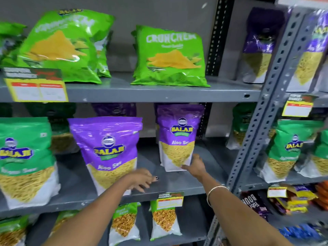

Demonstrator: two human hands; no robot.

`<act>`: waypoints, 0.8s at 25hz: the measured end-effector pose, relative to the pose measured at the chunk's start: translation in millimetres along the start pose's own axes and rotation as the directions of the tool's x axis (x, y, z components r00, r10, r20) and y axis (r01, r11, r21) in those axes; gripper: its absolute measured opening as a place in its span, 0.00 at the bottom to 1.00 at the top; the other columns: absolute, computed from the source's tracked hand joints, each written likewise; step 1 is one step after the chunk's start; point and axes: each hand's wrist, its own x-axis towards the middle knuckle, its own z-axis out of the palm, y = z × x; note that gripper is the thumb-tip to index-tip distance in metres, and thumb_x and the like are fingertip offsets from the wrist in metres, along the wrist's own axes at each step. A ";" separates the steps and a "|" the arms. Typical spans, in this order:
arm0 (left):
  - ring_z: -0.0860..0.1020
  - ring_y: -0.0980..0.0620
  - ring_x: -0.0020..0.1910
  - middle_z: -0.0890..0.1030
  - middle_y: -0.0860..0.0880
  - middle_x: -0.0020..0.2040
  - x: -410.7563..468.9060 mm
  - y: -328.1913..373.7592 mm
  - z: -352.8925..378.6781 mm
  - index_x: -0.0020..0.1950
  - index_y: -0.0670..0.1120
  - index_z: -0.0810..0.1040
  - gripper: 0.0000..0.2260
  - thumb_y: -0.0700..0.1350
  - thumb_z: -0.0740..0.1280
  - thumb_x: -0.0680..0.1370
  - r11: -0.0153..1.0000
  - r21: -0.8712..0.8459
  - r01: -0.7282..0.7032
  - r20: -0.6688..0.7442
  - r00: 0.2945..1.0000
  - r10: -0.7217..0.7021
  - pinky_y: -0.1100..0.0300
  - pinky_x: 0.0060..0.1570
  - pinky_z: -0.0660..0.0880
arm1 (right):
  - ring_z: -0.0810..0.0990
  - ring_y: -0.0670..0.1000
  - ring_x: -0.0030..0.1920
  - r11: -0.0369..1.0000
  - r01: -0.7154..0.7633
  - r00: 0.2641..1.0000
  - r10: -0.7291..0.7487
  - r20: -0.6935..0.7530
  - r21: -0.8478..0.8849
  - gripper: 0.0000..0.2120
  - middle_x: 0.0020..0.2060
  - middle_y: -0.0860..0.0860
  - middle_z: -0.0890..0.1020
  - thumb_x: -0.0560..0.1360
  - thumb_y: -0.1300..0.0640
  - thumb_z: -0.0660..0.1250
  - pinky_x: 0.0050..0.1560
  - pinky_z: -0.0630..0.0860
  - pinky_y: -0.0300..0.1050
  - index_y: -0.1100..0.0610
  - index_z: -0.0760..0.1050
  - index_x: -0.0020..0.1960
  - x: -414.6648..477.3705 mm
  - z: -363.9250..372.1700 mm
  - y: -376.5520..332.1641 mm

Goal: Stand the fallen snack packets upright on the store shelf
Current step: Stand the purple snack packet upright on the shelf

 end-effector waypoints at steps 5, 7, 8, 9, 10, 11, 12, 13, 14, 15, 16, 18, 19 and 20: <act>0.69 0.47 0.68 0.66 0.41 0.73 73.5 43.1 26.9 0.73 0.39 0.59 0.40 0.42 0.75 0.67 0.929 -0.242 -0.280 -0.405 0.899 0.166 0.54 0.64 0.69 | 0.69 0.53 0.67 0.977 0.030 0.985 -0.065 0.160 0.211 0.47 0.67 0.55 0.69 0.59 0.54 0.79 0.69 0.68 0.51 0.66 0.59 0.69 67.0 -23.3 24.0; 0.74 0.48 0.60 0.72 0.38 0.69 93.7 52.4 29.4 0.66 0.39 0.65 0.34 0.37 0.76 0.63 0.872 -0.340 -0.352 -0.433 0.882 0.187 0.59 0.54 0.75 | 0.77 0.55 0.60 0.957 0.000 0.964 -0.077 0.255 0.290 0.36 0.62 0.58 0.77 0.56 0.54 0.80 0.63 0.75 0.51 0.61 0.70 0.59 90.3 -14.6 32.3; 0.75 0.48 0.57 0.75 0.38 0.66 97.9 54.4 32.1 0.62 0.40 0.67 0.28 0.33 0.74 0.65 0.855 -0.370 -0.363 -0.449 0.876 0.178 0.63 0.48 0.76 | 0.79 0.54 0.54 0.944 0.000 0.948 -0.105 0.301 0.329 0.25 0.56 0.57 0.80 0.59 0.59 0.79 0.56 0.80 0.43 0.57 0.72 0.51 90.3 -13.4 32.1; 0.76 0.47 0.56 0.77 0.38 0.62 100.7 53.4 32.5 0.59 0.41 0.67 0.24 0.30 0.73 0.68 0.850 -0.370 -0.374 -0.477 0.862 0.172 0.66 0.46 0.77 | 0.79 0.51 0.49 0.931 0.011 0.930 -0.144 0.338 0.365 0.19 0.51 0.54 0.81 0.63 0.66 0.77 0.47 0.80 0.33 0.55 0.72 0.46 86.7 -13.0 30.1; 0.76 0.46 0.56 0.78 0.38 0.59 100.7 52.6 34.4 0.57 0.40 0.68 0.21 0.30 0.72 0.68 0.858 -0.354 -0.372 -0.511 0.845 0.155 0.64 0.47 0.78 | 0.78 0.49 0.47 0.920 0.020 0.915 -0.175 0.364 0.392 0.18 0.48 0.51 0.81 0.64 0.70 0.74 0.41 0.78 0.27 0.54 0.71 0.46 84.6 -12.8 29.7; 0.77 0.45 0.57 0.79 0.38 0.58 100.7 50.9 35.5 0.56 0.40 0.69 0.20 0.30 0.72 0.68 0.866 -0.340 -0.366 -0.537 0.832 0.141 0.58 0.52 0.78 | 0.77 0.49 0.47 0.908 0.036 0.908 -0.204 0.365 0.418 0.20 0.48 0.52 0.80 0.65 0.72 0.73 0.40 0.77 0.27 0.54 0.71 0.47 81.3 -14.4 30.0; 0.77 0.45 0.56 0.79 0.39 0.57 96.7 50.5 37.3 0.55 0.40 0.70 0.19 0.31 0.73 0.68 0.877 -0.331 -0.349 -0.549 0.827 0.123 0.51 0.56 0.76 | 0.77 0.49 0.49 0.898 0.039 0.910 -0.213 0.356 0.438 0.21 0.49 0.53 0.80 0.64 0.72 0.73 0.42 0.77 0.29 0.55 0.71 0.49 78.7 -16.7 31.0; 0.77 0.45 0.55 0.79 0.40 0.55 91.2 49.6 40.0 0.53 0.41 0.70 0.19 0.32 0.73 0.68 0.888 -0.319 -0.332 -0.550 0.828 0.112 0.49 0.59 0.74 | 0.77 0.50 0.50 0.889 0.037 0.908 -0.220 0.355 0.456 0.21 0.51 0.55 0.80 0.64 0.72 0.73 0.43 0.78 0.31 0.55 0.71 0.49 73.3 -20.3 31.5; 0.77 0.46 0.54 0.79 0.41 0.54 84.5 48.0 43.3 0.51 0.43 0.70 0.18 0.33 0.74 0.67 0.904 -0.306 -0.297 -0.542 0.835 0.091 0.48 0.59 0.74 | 0.76 0.50 0.51 0.886 0.031 0.905 -0.221 0.363 0.462 0.21 0.50 0.54 0.80 0.64 0.73 0.73 0.44 0.78 0.32 0.55 0.71 0.48 66.4 -23.7 32.3; 0.77 0.45 0.54 0.79 0.42 0.53 81.9 43.4 46.2 0.49 0.44 0.70 0.17 0.34 0.75 0.67 0.912 -0.299 -0.281 -0.536 0.840 0.083 0.48 0.59 0.75 | 0.76 0.50 0.51 0.889 0.029 0.903 -0.220 0.368 0.458 0.20 0.50 0.54 0.80 0.64 0.73 0.74 0.47 0.78 0.34 0.53 0.71 0.45 61.4 -25.9 35.0; 0.78 0.45 0.54 0.80 0.43 0.54 74.2 41.5 51.0 0.47 0.44 0.71 0.18 0.37 0.76 0.65 0.918 -0.298 -0.263 -0.524 0.849 0.073 0.46 0.60 0.75 | 0.76 0.51 0.52 0.896 0.026 0.906 -0.208 0.368 0.443 0.20 0.52 0.54 0.80 0.63 0.72 0.74 0.53 0.78 0.39 0.53 0.72 0.45 57.2 -27.7 39.0; 0.80 0.43 0.56 0.82 0.42 0.56 82.8 23.6 52.0 0.51 0.41 0.74 0.28 0.47 0.80 0.57 0.925 -0.289 -0.246 -0.498 0.864 0.075 0.43 0.59 0.76 | 0.77 0.52 0.56 0.905 0.042 0.900 -0.219 0.378 0.424 0.24 0.59 0.58 0.79 0.62 0.70 0.76 0.60 0.75 0.47 0.57 0.73 0.54 44.1 -35.0 43.2; 0.81 0.43 0.56 0.83 0.42 0.55 89.4 13.7 51.3 0.54 0.41 0.74 0.35 0.52 0.81 0.52 0.937 -0.256 -0.237 -0.491 0.867 0.085 0.42 0.59 0.77 | 0.77 0.54 0.58 0.908 0.063 0.899 -0.232 0.372 0.415 0.29 0.61 0.58 0.78 0.62 0.69 0.76 0.62 0.74 0.48 0.61 0.71 0.60 37.0 -39.1 43.3; 0.81 0.43 0.55 0.83 0.42 0.55 90.6 9.2 52.4 0.54 0.42 0.75 0.39 0.56 0.81 0.48 0.944 -0.242 -0.226 -0.465 0.881 0.092 0.42 0.58 0.77 | 0.77 0.55 0.61 0.912 0.067 0.893 -0.235 0.383 0.404 0.33 0.62 0.58 0.78 0.61 0.67 0.77 0.63 0.74 0.50 0.62 0.69 0.63 34.4 -39.8 46.7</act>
